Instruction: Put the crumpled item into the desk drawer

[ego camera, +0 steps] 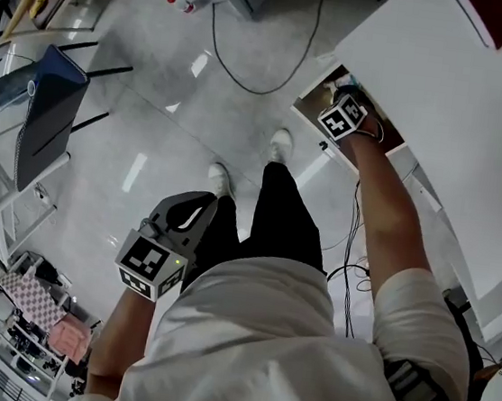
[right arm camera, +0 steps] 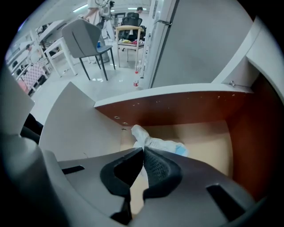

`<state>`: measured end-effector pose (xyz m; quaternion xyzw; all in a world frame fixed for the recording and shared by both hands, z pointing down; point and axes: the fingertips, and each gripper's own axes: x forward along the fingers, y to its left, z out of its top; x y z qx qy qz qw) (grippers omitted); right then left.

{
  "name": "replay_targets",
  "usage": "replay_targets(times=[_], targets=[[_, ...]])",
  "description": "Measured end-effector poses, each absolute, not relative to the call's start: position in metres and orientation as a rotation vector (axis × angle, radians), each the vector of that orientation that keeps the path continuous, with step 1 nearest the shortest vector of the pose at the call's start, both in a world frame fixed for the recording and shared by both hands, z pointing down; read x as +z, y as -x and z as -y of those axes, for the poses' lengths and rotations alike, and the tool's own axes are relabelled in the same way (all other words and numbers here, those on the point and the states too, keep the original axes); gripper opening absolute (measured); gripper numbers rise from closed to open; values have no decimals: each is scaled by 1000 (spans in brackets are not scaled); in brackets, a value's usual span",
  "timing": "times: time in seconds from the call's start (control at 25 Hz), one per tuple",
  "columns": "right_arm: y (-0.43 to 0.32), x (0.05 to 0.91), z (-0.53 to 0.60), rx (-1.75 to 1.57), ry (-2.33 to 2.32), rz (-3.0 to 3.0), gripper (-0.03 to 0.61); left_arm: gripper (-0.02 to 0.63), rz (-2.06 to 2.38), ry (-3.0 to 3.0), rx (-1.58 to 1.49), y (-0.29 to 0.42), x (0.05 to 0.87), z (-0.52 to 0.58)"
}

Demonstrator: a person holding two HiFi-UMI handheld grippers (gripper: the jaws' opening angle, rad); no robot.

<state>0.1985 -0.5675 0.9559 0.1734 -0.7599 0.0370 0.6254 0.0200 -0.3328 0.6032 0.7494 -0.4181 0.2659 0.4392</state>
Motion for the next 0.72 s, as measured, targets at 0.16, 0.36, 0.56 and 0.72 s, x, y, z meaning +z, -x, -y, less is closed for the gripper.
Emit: replay_targets(times=[0.16,0.36,0.56,0.72], targets=[[-199,967,569,110,-378,1749,29,32,1046,-1844,654,-19,614,334],[-198,977,566,123,-367,1741,45,32,1051,-1847,651,-18,620,336],[-192,973,560,172,-354,1763,86,32,1056,-1856,644,-14,616,336],[-190,956,549,193,-347,1780,87,32,1053,-1876,637,-11,605,332]])
